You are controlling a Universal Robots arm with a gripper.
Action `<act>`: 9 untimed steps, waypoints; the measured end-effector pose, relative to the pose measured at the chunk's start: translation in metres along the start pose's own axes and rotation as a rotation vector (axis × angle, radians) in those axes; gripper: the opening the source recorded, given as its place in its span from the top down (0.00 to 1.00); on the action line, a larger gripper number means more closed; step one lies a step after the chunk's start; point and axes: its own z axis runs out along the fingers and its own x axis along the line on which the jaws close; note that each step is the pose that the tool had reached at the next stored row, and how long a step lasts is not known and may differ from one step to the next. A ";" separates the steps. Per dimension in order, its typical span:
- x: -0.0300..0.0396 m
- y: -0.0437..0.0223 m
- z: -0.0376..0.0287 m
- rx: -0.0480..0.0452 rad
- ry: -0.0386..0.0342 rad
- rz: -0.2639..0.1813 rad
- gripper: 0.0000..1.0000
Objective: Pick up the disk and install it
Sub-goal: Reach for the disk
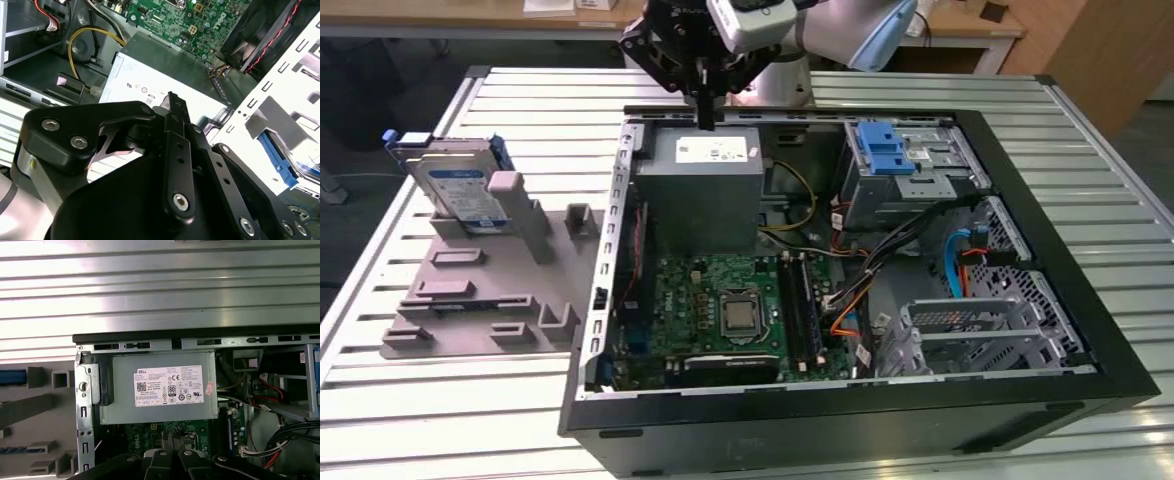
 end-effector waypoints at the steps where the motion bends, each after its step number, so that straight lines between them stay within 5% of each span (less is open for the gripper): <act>1: 0.0003 0.0000 0.0000 0.0000 0.0000 0.000 0.89; 9: 0.0041 -0.0002 0.0000 -0.0001 0.0000 0.000 0.89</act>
